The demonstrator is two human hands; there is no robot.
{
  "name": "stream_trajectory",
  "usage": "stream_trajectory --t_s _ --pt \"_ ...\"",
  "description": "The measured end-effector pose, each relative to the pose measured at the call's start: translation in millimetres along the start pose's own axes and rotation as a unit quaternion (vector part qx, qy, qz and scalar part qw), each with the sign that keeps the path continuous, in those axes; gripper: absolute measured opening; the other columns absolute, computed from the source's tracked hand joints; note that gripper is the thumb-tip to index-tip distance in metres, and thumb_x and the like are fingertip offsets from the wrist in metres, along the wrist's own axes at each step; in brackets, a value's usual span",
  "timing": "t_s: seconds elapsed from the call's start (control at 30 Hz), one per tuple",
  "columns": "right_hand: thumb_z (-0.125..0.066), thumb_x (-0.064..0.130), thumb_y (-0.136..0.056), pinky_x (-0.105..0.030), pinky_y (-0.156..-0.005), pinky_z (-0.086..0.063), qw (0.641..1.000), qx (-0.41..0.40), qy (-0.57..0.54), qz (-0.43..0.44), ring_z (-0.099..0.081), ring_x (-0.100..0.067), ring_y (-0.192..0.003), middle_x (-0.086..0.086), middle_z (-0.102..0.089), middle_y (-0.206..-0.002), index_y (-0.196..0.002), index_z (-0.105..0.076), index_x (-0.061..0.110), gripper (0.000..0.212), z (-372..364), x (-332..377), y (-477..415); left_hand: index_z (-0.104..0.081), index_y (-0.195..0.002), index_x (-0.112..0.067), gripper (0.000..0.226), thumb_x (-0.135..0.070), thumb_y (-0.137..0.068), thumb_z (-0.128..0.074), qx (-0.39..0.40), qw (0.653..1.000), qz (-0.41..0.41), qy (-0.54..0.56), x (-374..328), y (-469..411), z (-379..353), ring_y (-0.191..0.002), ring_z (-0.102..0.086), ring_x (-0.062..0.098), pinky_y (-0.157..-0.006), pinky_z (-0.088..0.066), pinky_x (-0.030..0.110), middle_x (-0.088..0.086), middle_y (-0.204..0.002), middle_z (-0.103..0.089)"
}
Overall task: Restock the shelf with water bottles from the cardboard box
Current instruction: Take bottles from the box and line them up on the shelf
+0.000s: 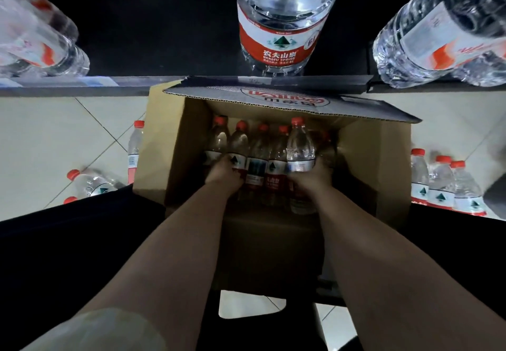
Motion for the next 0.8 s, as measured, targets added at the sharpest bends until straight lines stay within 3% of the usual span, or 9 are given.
stream_trajectory --t_s 0.13,0.2,0.33,0.43,0.53,0.63,0.73,0.8 --pt "-0.079 0.018 -0.074 -0.025 -0.077 -0.040 0.996 0.088 0.015 -0.018 -0.057 -0.020 -0.102 -0.006 -0.058 -0.125 -0.130 -0.048 0.013 0.064 -16.1 12.7 8.3 -0.025 -0.152 -0.023 0.076 -0.038 -0.088 -0.064 0.036 0.999 0.006 0.034 8.2 -4.7 -5.5 -0.128 -0.048 0.029 -0.101 -0.042 0.038 0.008 -0.146 -0.045" --pt "-0.079 0.020 -0.073 -0.026 -0.077 -0.042 0.994 0.107 0.014 -0.028 -0.056 -0.019 -0.098 -0.004 -0.059 -0.123 -0.129 -0.048 0.015 0.063 -25.4 16.0 9.0 -0.025 -0.152 -0.022 0.071 -0.039 -0.092 -0.058 0.035 0.998 0.002 0.048 7.3 -8.7 -5.4 -0.128 -0.048 0.031 -0.101 -0.042 0.037 0.011 -0.147 -0.043" --pt "-0.078 0.025 -0.074 -0.030 -0.085 -0.046 0.990 0.130 0.022 -0.049 -0.055 -0.025 -0.113 -0.003 -0.055 -0.126 -0.135 -0.044 0.017 0.071 -42.8 16.1 -0.8 -0.012 -0.155 -0.026 0.080 -0.035 -0.092 -0.059 0.051 0.994 0.035 0.091 15.0 -22.5 -16.2 -0.129 -0.046 0.034 -0.103 -0.044 0.042 0.014 -0.149 -0.038" --pt "-0.075 0.026 -0.079 -0.027 -0.084 -0.036 0.987 0.141 0.043 -0.058 -0.045 -0.026 -0.128 -0.008 -0.042 -0.145 -0.147 -0.030 0.014 0.082 -46.8 16.4 -9.5 -0.026 -0.151 -0.023 0.071 -0.031 -0.091 -0.062 0.069 0.993 0.047 0.084 20.2 -25.5 -23.6 -0.124 -0.050 0.030 -0.104 -0.043 0.040 0.009 -0.141 -0.046" --pt "-0.072 0.030 -0.082 -0.029 -0.089 -0.035 0.982 0.165 0.058 -0.077 -0.038 -0.027 -0.135 -0.010 -0.031 -0.153 -0.150 -0.022 0.013 0.086 -47.7 9.3 -14.3 -0.038 -0.142 -0.017 0.050 -0.028 -0.097 -0.055 0.074 0.995 0.065 0.026 28.8 -26.3 -29.4 -0.121 -0.050 0.027 -0.092 -0.039 0.031 0.010 -0.137 -0.048" --pt "-0.070 0.034 -0.082 -0.030 -0.087 -0.035 0.972 0.195 0.072 -0.105 -0.041 -0.026 -0.131 -0.009 -0.037 -0.149 -0.145 -0.034 0.015 0.075 -51.5 3.5 -11.8 -0.036 -0.145 -0.015 0.050 -0.031 -0.100 -0.049 0.057 0.995 0.083 -0.028 37.9 -30.6 -36.2 -0.121 -0.049 0.025 -0.082 -0.034 0.028 0.012 -0.141 -0.044" --pt "-0.068 0.033 -0.083 -0.028 -0.077 -0.037 0.967 0.223 0.064 -0.109 -0.051 -0.022 -0.110 -0.009 -0.048 -0.139 -0.135 -0.048 0.017 0.058 -59.5 0.2 -10.6 -0.039 -0.141 -0.010 0.049 -0.024 -0.097 -0.055 0.066 0.990 0.118 -0.027 43.0 -27.9 -42.9 -0.121 -0.050 0.027 -0.093 -0.039 0.032 0.015 -0.137 -0.046" --pt "-0.069 0.029 -0.084 -0.029 -0.080 -0.037 0.969 0.218 0.047 -0.105 -0.050 -0.024 -0.115 -0.008 -0.050 -0.132 -0.135 -0.046 0.016 0.058 -59.9 1.2 -10.4 -0.041 -0.139 -0.007 0.047 -0.019 -0.097 -0.056 0.067 0.990 0.124 -0.008 43.8 -27.4 -43.1 -0.122 -0.050 0.028 -0.099 -0.040 0.034 0.017 -0.136 -0.047"
Point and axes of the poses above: each hand's wrist, its own y-axis away from the middle knuckle, its own z-axis out of the back of the hand, x = y × z, the point moved 8 cm from there along -y, towards the middle knuckle
